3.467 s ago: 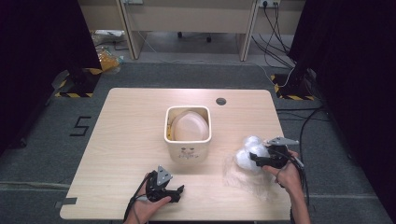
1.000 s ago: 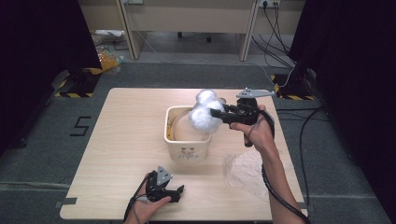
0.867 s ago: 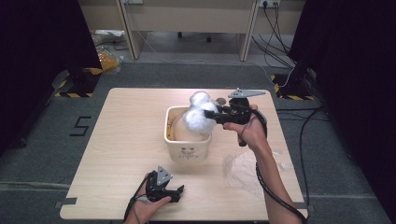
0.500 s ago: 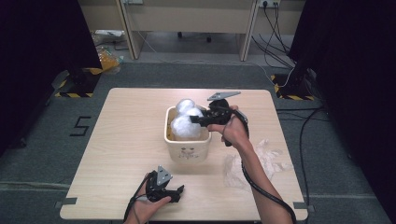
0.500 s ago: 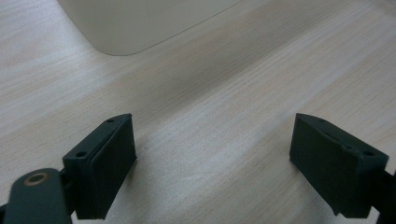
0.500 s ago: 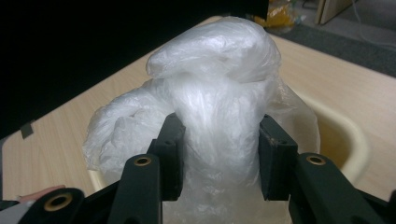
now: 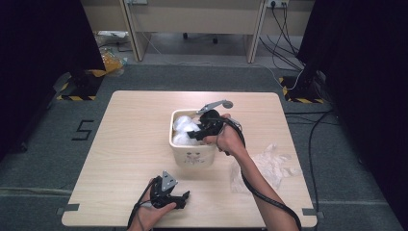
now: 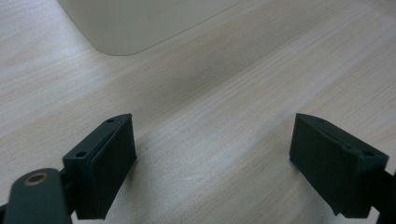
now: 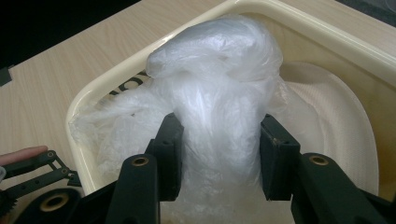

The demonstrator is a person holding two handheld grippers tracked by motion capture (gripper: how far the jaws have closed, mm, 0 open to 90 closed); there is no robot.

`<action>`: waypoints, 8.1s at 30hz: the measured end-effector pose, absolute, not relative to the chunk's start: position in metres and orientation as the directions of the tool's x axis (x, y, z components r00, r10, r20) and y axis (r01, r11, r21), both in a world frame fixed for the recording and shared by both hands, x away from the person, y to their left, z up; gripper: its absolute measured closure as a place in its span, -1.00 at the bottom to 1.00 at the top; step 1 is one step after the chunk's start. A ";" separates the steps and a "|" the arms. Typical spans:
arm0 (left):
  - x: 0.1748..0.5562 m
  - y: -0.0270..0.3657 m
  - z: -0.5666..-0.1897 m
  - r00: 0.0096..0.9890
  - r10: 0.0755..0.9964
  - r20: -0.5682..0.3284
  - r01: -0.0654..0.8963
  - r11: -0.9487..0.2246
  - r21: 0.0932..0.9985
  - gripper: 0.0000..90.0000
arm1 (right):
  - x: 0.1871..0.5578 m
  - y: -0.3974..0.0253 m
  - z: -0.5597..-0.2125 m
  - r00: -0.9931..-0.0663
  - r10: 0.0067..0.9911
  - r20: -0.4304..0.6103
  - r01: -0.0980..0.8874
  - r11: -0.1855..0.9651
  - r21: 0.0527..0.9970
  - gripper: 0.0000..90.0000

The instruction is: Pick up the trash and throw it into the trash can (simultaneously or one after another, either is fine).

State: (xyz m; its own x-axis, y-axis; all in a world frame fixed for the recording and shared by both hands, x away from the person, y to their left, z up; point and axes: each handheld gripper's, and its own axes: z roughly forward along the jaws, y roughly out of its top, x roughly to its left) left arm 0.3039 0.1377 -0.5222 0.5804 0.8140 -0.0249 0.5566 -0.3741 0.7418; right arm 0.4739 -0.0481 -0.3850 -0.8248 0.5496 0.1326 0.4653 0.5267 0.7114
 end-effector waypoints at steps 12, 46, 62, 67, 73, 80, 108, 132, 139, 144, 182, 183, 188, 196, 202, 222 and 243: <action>0.304 0.138 -0.522 0.582 0.813 -0.024 0.556 -0.376 0.741 -0.70 | 0.478 -0.047 -0.393 -0.816 0.549 0.181 0.500 0.514 0.697 0.28; 0.304 0.137 -0.522 0.579 0.815 -0.026 0.556 -0.372 0.743 -0.70 | 0.402 -0.224 -0.425 -0.645 0.745 0.171 0.544 0.290 0.787 -0.52; 0.304 0.137 -0.522 0.577 0.816 -0.026 0.557 -0.369 0.744 -0.70 | 0.372 -0.256 -0.481 -0.540 0.832 0.128 0.617 0.288 0.733 -0.62; 0.304 0.137 -0.522 0.577 0.816 -0.027 0.557 -0.369 0.744 -0.70 | 0.366 -0.261 -0.486 -0.523 0.843 0.125 0.630 0.283 0.723 -0.63; 0.304 0.137 -0.522 0.577 0.816 -0.027 0.557 -0.369 0.744 -0.70 | 0.362 -0.267 -0.495 -0.499 0.859 0.113 0.649 0.284 0.705 -0.64; 0.304 0.137 -0.522 0.578 0.816 -0.026 0.557 -0.371 0.743 -0.70 | 0.361 -0.267 -0.507 -0.488 0.870 0.066 0.669 0.325 0.669 -0.69; 0.304 0.137 -0.522 0.576 0.817 -0.026 0.557 -0.369 0.744 -0.71 | 0.360 -0.262 -0.481 -0.560 0.822 0.105 0.571 0.291 0.768 1.00; 0.304 0.137 -0.523 0.574 0.819 -0.025 0.555 -0.366 0.747 -0.71 | 0.389 -0.211 -0.359 -0.706 0.704 0.073 0.349 0.256 0.902 1.00; 0.304 0.137 -0.523 0.576 0.817 -0.022 0.555 -0.371 0.745 -0.71 | 0.399 -0.199 -0.359 -0.728 0.678 0.099 0.360 0.255 0.898 1.00; 0.304 0.137 -0.523 0.576 0.817 -0.022 0.555 -0.370 0.745 -0.71 | 0.406 -0.188 -0.353 -0.741 0.662 0.107 0.360 0.258 0.897 1.00; 0.304 0.138 -0.522 0.578 0.816 -0.024 0.557 -0.373 0.742 -0.71 | 0.462 -0.074 -0.377 -0.847 0.531 0.012 0.408 0.636 0.655 0.99; 0.304 0.138 -0.522 0.578 0.816 -0.024 0.557 -0.373 0.742 -0.71 | 0.463 -0.073 -0.379 -0.850 0.526 0.014 0.408 0.643 0.648 0.99; 0.304 0.138 -0.522 0.578 0.816 -0.024 0.557 -0.373 0.742 -0.71 | 0.467 -0.069 -0.389 -0.858 0.511 0.045 0.428 0.666 0.611 0.99; 0.304 0.138 -0.522 0.578 0.815 -0.024 0.557 -0.373 0.742 -0.71 | 0.471 -0.066 -0.393 -0.864 0.500 0.060 0.440 0.692 0.572 0.98; 0.304 0.138 -0.522 0.578 0.815 -0.025 0.558 -0.373 0.742 -0.71 | 0.475 -0.061 -0.391 -0.868 0.493 0.060 0.445 0.718 0.535 0.75; 0.304 0.138 -0.522 0.579 0.815 -0.026 0.558 -0.373 0.741 -0.70 | 0.463 -0.091 -0.357 -0.844 0.531 0.072 0.421 0.574 0.702 0.17; 0.317 0.148 -0.414 0.613 0.782 -0.113 0.453 -0.231 0.861 -0.49 | 0.468 -0.082 -0.380 -0.866 0.493 0.086 0.425 0.633 0.647 0.58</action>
State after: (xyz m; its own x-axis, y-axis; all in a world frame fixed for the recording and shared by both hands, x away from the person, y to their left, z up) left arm 0.3170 0.1475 -0.4135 0.6130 0.7820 -0.1126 0.4530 -0.2312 0.8610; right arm 0.4678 -0.0825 -0.3800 -0.8659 0.4927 0.0864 0.4249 0.6332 0.6470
